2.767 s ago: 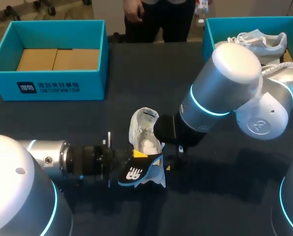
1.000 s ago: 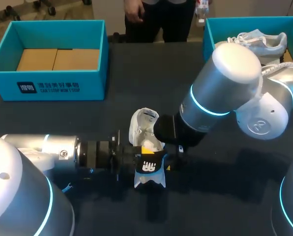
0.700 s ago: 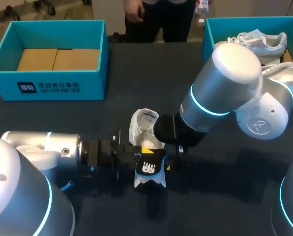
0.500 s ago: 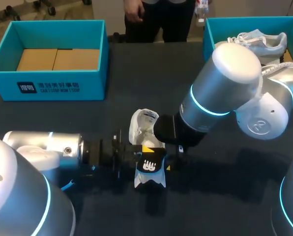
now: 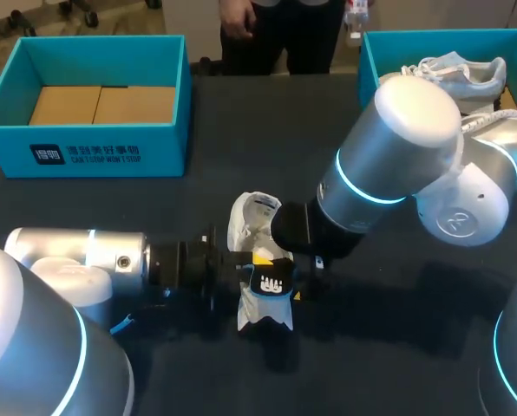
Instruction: Take the shoe out of the shoebox, open the shoe tongue, remove and reinsert the insole, then place the shoe into the shoebox
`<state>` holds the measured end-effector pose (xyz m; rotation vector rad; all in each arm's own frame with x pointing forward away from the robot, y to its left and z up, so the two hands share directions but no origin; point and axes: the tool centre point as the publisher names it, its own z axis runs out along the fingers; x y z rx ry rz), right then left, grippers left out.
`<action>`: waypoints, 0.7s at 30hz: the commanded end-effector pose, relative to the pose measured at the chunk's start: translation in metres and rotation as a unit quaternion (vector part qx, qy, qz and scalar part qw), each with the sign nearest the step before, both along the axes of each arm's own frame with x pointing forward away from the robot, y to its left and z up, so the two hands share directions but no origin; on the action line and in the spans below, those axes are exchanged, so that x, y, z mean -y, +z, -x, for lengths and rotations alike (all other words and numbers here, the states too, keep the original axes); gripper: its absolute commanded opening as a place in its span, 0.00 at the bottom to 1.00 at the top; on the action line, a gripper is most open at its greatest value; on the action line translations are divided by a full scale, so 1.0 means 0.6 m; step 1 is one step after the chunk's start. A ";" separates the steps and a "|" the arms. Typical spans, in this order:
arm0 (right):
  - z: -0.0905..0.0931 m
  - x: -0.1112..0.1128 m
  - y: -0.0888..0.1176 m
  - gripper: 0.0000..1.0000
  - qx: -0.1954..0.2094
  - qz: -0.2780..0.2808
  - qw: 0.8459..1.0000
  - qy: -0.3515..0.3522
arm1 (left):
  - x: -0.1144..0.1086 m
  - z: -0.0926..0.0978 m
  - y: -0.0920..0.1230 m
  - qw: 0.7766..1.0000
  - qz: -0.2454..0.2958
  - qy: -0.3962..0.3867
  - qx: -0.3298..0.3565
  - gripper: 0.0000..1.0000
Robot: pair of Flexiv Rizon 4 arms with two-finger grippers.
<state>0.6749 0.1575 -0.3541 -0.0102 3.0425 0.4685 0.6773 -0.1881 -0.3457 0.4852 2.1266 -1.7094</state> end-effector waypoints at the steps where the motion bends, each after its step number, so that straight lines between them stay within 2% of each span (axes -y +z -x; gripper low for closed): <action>1: 0.002 0.000 -0.002 1.00 0.001 0.000 1.000 0.000 | -0.007 0.008 0.013 1.000 0.004 -0.001 0.003 0.33; 4: 0.002 0.000 -0.002 1.00 0.001 0.000 1.000 0.000 | -0.008 0.012 0.021 1.000 0.005 -0.002 0.007 0.41; 8: 0.002 0.000 -0.002 1.00 0.001 0.000 1.000 0.000 | -0.005 0.018 0.037 1.000 0.007 -0.004 0.020 0.35; 10: 0.002 0.000 -0.002 1.00 0.001 0.000 1.000 0.000 | -0.001 0.021 0.044 1.000 0.007 -0.002 0.028 0.36; 13: 0.002 0.000 -0.002 1.00 0.001 0.000 1.000 0.000 | 0.006 0.027 0.055 0.999 0.004 -0.003 0.042 0.22; 17: 0.002 0.000 -0.002 1.00 0.001 0.000 1.000 0.000 | 0.012 0.034 0.067 0.999 0.011 -0.009 0.052 0.25; 19: 0.002 0.000 -0.002 1.00 0.001 0.000 1.000 0.000 | 0.013 0.036 0.068 0.998 0.013 -0.012 0.052 0.19; 20: 0.002 0.000 -0.002 1.00 0.001 0.000 1.000 0.000 | 0.015 0.037 0.067 0.998 0.011 -0.015 0.056 0.00; 21: 0.002 0.000 -0.002 1.00 0.001 0.000 1.000 0.000 | 0.016 0.037 0.066 0.998 0.009 -0.018 0.061 0.00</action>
